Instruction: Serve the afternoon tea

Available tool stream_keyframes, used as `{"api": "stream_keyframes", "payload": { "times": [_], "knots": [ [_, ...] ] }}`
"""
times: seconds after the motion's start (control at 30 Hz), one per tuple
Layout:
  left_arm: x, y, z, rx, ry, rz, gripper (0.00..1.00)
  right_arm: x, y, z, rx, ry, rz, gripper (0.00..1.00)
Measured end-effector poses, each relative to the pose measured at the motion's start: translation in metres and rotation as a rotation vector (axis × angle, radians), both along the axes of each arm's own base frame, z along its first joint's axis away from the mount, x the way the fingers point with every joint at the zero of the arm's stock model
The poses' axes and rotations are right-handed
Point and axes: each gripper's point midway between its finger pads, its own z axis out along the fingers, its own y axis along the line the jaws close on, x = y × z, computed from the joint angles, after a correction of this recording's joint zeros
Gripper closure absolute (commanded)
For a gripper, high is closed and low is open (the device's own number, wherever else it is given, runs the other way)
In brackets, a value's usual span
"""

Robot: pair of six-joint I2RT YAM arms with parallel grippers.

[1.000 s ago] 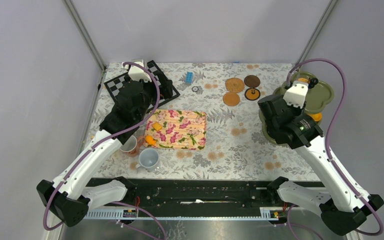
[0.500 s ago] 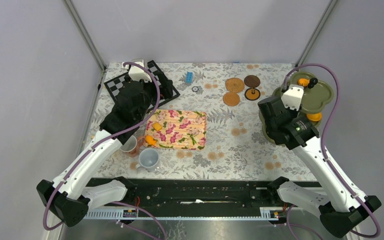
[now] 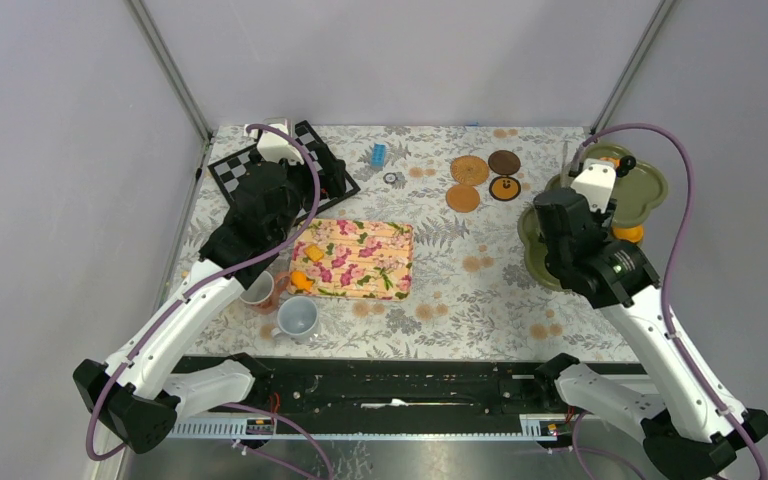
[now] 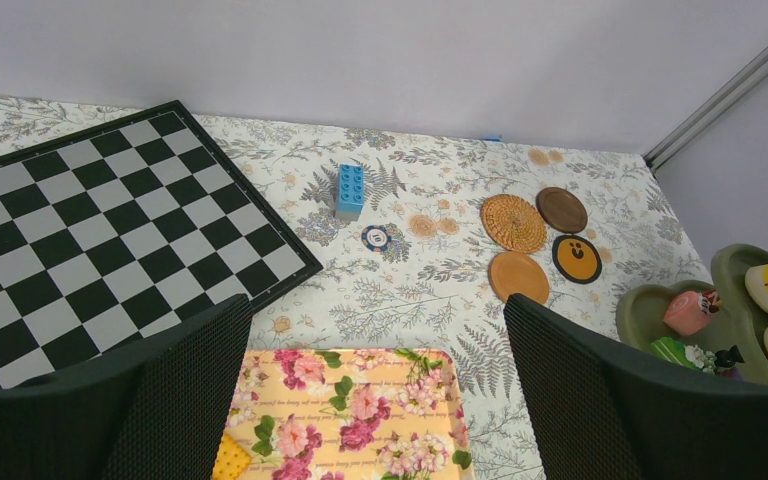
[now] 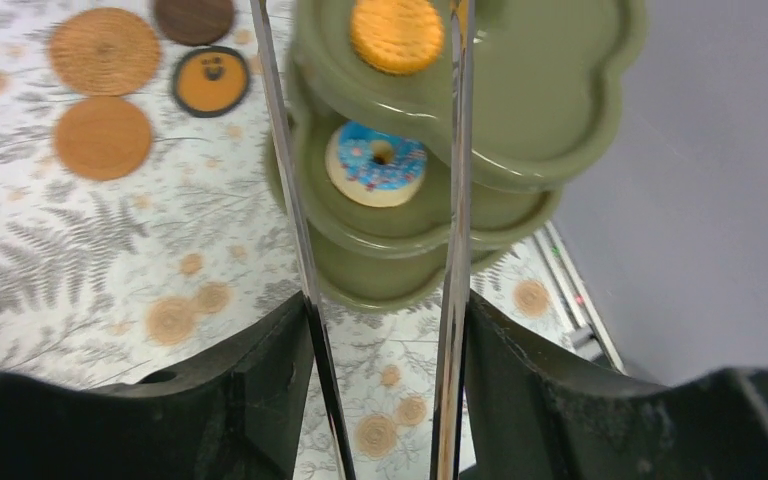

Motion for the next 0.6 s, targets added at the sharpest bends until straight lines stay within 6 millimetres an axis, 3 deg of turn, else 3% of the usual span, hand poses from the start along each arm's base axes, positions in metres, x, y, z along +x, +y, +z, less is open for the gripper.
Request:
{"api": "stream_keyframes", "payload": {
  "times": [0.13, 0.27, 0.33, 0.43, 0.5, 0.6],
  "knots": [
    [0.0, 0.0, 0.0, 0.0, 0.0, 0.0, 0.01, 0.01, 0.026, 0.012, 0.077, -0.045, 0.174, 0.4],
    [0.0, 0.0, 0.0, 0.001, 0.0, 0.002, 0.01, 0.023, 0.088, 0.018, 0.216, -0.072, 0.494, 0.42],
    [0.0, 0.001, 0.0, 0.002, -0.001, 0.006, 0.01, 0.029, 0.127, 0.013, 0.296, -0.054, 0.668, 0.42],
    [0.001, 0.004, 0.0, 0.006, -0.002, 0.022, 0.01, 0.038, 0.183, -0.014, 0.393, 0.016, 0.867, 0.42],
    [0.002, 0.007, -0.001, 0.008, -0.004, 0.037, 0.01, 0.039, 0.216, -0.051, 0.423, 0.112, 0.961, 0.41],
    [0.001, 0.012, -0.005, 0.015, 0.001, 0.06, 0.01, 0.021, 0.258, -0.106, 0.422, 0.292, 1.079, 0.41]
  ]
}}
